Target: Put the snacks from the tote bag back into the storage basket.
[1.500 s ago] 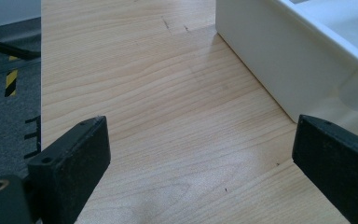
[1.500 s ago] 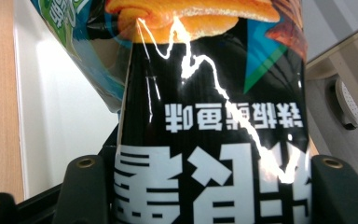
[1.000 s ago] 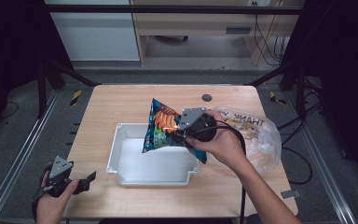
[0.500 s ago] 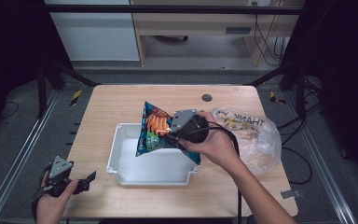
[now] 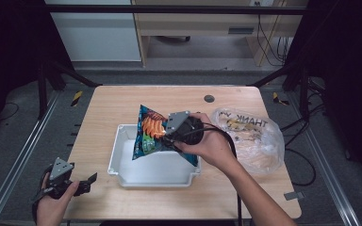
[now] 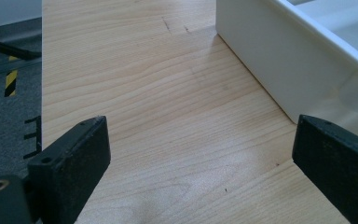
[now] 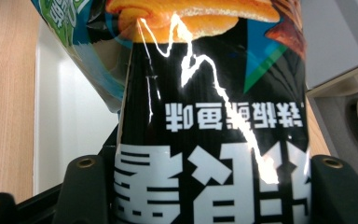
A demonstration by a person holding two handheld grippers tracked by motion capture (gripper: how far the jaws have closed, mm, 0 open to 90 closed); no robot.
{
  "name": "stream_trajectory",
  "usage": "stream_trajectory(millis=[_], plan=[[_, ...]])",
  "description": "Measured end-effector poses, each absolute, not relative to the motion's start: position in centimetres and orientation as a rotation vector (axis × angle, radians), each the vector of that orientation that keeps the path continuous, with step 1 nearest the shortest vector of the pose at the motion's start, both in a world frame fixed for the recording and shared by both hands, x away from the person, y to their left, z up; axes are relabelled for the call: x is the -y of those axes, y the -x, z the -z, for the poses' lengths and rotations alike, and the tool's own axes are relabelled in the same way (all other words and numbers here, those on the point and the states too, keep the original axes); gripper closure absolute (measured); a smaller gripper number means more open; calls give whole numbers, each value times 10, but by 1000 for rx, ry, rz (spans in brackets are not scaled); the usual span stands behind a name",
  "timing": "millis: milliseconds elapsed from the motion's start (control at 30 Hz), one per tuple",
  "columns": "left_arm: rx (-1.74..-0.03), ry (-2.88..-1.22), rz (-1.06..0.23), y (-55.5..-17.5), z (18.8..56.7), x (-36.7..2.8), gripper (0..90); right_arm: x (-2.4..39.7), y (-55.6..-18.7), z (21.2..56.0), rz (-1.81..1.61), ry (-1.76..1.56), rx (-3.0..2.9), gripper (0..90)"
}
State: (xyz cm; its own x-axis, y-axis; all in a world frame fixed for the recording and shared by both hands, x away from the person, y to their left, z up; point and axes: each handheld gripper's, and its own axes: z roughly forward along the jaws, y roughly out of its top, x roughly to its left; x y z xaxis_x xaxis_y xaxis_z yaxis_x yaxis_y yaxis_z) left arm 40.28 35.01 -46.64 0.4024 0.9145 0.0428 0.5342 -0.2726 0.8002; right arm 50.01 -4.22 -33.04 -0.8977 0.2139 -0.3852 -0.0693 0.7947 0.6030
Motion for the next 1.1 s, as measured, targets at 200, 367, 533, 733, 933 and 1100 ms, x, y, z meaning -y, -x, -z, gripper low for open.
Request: stream_trajectory(millis=[200, 367, 533, 733, 933, 1100], plan=[[-1236, -1934, -674, -403, 467, -350, 40, 31, -504, 339, -869, -98, -2562, 403], [-1235, -1936, -672, -403, 467, -350, 40, 24, -511, 352, -840, -93, -2599, 403], [-1237, -1932, -670, -403, 467, -350, 40, 21, -519, 365, -862, -116, -2639, 403], [-1235, -1937, -671, -403, 466, -351, 40, 15, -521, 376, -852, -122, -2669, 403], [-1238, -1935, -666, -403, 467, -350, 40, 7, -521, 382, -835, -106, -2687, 403], [-1236, -1935, -668, -403, 467, -350, 40, 1, -521, 388, -809, -95, -2708, 403]])
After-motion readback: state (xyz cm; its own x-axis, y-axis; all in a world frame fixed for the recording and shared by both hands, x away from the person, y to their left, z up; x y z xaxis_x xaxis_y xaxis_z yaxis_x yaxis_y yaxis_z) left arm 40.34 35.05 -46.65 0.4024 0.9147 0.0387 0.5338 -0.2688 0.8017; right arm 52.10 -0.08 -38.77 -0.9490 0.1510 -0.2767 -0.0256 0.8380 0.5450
